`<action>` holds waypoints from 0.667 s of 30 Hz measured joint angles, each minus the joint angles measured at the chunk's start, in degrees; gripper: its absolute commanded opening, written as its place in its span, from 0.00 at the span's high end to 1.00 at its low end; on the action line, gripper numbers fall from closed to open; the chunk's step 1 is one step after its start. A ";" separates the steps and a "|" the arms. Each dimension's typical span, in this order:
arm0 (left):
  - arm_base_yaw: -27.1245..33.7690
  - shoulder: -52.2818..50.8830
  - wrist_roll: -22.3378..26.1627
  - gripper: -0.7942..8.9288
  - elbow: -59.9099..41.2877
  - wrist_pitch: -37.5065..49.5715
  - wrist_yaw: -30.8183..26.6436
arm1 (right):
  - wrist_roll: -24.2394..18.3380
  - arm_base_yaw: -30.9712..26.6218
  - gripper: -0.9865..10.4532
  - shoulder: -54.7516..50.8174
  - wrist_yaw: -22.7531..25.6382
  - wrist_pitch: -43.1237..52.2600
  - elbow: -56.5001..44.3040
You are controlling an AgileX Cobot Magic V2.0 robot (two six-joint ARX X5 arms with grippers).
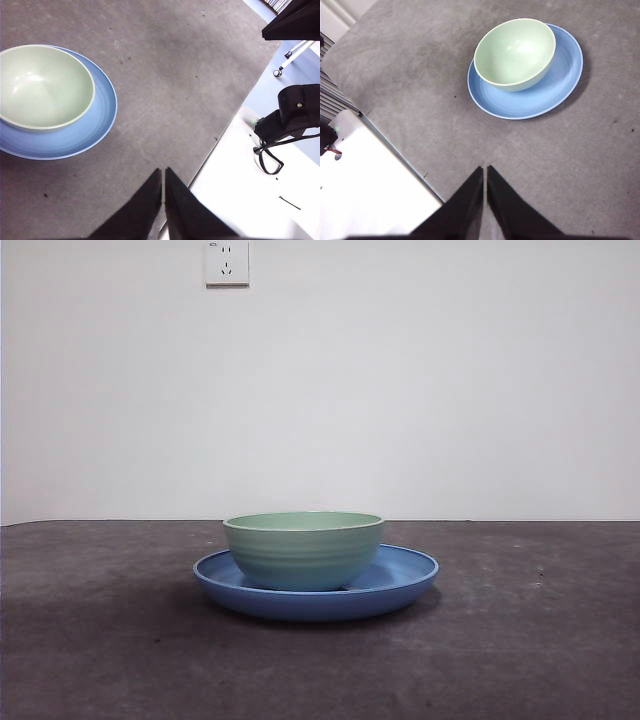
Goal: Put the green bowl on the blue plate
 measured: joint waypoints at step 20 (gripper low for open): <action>19.65 -18.12 6.91 0.91 -8.61 29.94 -13.14 | 0.00 0.00 0.91 0.00 0.00 0.00 0.00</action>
